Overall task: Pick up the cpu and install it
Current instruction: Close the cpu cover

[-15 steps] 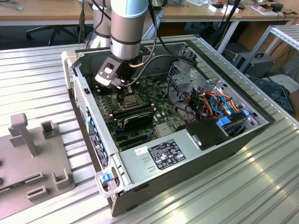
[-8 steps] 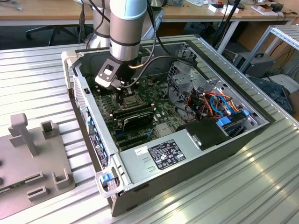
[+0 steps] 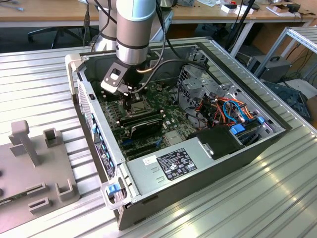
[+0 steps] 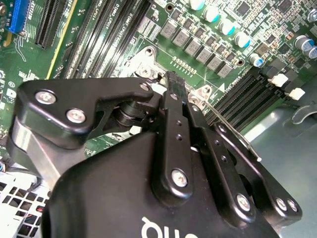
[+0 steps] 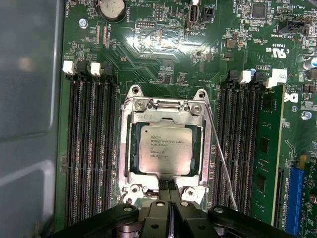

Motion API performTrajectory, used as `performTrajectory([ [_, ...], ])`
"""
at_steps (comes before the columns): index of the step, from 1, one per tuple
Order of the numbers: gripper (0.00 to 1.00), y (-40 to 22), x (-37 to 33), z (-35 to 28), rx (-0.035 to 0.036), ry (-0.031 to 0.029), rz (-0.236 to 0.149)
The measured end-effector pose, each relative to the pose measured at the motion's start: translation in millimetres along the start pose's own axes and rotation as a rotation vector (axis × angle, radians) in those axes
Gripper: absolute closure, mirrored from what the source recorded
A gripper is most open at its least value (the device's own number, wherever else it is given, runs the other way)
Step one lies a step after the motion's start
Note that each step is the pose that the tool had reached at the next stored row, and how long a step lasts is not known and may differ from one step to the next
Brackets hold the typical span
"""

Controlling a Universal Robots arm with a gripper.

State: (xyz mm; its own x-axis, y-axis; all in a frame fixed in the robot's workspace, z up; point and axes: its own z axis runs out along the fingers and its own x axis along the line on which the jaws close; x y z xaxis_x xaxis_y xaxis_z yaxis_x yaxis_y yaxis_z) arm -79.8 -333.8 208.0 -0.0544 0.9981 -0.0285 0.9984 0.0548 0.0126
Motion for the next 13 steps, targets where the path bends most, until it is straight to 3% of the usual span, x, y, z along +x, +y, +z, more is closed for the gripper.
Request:
performTrajectory([
  [13,0.89,0.2,-0.8,-24.1,-0.0004,-0.0009,0.0],
])
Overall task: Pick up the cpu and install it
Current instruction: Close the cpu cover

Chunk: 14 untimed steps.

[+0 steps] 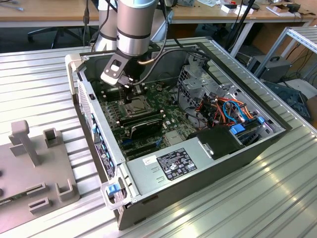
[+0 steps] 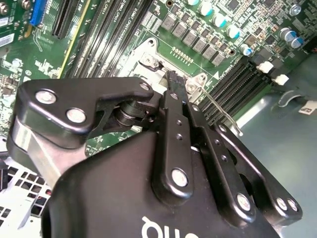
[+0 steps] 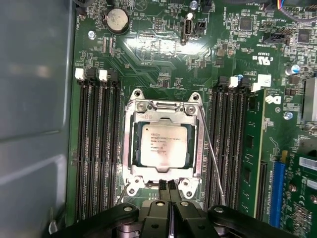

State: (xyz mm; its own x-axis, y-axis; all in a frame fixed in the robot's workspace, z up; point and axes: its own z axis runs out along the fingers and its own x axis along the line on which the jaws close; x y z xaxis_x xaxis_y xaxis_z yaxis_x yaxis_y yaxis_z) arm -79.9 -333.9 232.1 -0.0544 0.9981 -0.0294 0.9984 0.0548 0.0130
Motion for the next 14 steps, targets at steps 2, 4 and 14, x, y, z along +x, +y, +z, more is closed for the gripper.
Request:
performTrajectory([
  [2,0.89,0.1,-0.1,-3.7,-0.0002,0.0,0.0],
  [4,0.89,0.1,-0.3,-9.7,-0.0003,-0.0002,0.0],
  [14,0.89,4.5,-0.6,-14.0,-0.0007,-0.0001,0.0],
])
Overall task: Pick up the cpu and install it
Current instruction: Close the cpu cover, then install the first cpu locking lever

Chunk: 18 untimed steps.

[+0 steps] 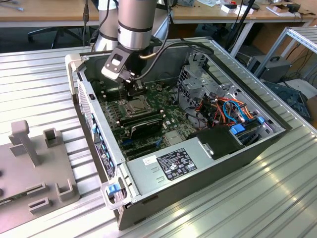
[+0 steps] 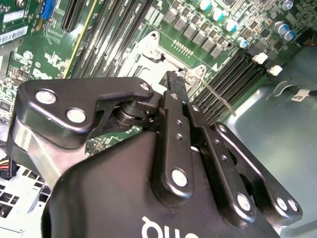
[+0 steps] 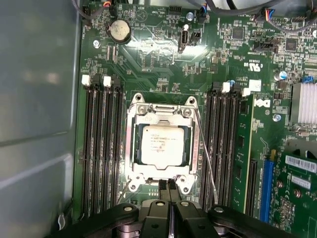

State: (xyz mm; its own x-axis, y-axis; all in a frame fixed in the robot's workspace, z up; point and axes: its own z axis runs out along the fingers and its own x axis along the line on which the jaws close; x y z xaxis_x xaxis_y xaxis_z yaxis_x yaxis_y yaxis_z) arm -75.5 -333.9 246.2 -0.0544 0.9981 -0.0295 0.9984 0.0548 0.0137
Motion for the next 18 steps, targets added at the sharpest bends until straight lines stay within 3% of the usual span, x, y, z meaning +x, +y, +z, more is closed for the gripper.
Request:
performTrajectory([
  [13,0.89,31.2,-1.8,0.4,0.0,0.0,0.0],
  [18,0.89,32.1,-1.8,0.5,0.0,0.0,0.0],
])
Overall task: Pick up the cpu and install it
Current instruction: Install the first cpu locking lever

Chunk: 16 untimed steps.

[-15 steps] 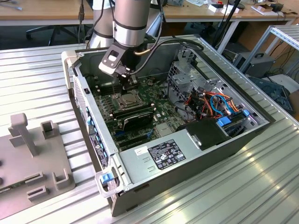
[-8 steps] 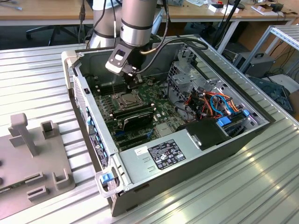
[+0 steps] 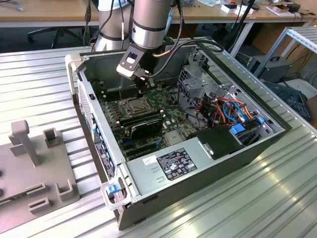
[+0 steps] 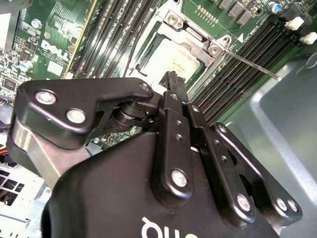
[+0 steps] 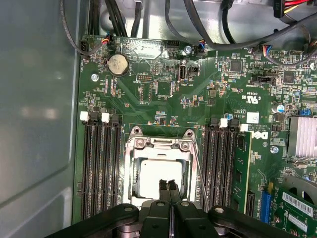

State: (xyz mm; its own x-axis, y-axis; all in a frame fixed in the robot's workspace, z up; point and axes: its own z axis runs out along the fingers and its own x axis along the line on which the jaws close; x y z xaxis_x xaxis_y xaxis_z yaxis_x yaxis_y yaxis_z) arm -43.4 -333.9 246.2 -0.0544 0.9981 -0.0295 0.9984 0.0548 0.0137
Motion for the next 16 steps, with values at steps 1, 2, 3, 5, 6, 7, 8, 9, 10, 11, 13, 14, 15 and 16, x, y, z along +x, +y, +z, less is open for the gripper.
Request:
performTrajectory([
  [1,0.89,0.0,0.0,0.0,0.0,0.0,0.0],
  [2,0.89,0.0,0.0,0.0,0.0,-0.0001,0.0],
  [3,0.89,0.1,0.0,0.0,0.0,0.0,0.0],
  [5,0.89,0.1,0.0,0.0,0.0,0.0,0.0],
  [6,0.89,0.1,0.0,0.0,0.0,0.0,0.0],
  [7,0.89,0.1,0.0,0.0,0.0001,0.0,0.0],
  [8,0.89,0.2,0.0,0.0,0.0,-0.0001,0.0],
  [9,0.89,0.2,0.0,0.0,0.0,-0.0001,0.0],
  [10,0.89,0.2,0.0,0.0,0.0,-0.0008,-0.001],
  [11,0.89,0.2,0.0,0.0,-0.0003,-0.0007,-0.011],
  [13,0.89,0.2,0.0,0.0,-0.0009,-0.0004,-0.032],
  [14,0.89,0.2,0.0,0.0,-0.0018,0.0,-0.059],
  [15,0.89,0.2,0.0,0.0,-0.0022,0.0002,-0.075],
  [16,0.89,0.2,0.0,0.0,-0.0028,0.0004,-0.094],
])
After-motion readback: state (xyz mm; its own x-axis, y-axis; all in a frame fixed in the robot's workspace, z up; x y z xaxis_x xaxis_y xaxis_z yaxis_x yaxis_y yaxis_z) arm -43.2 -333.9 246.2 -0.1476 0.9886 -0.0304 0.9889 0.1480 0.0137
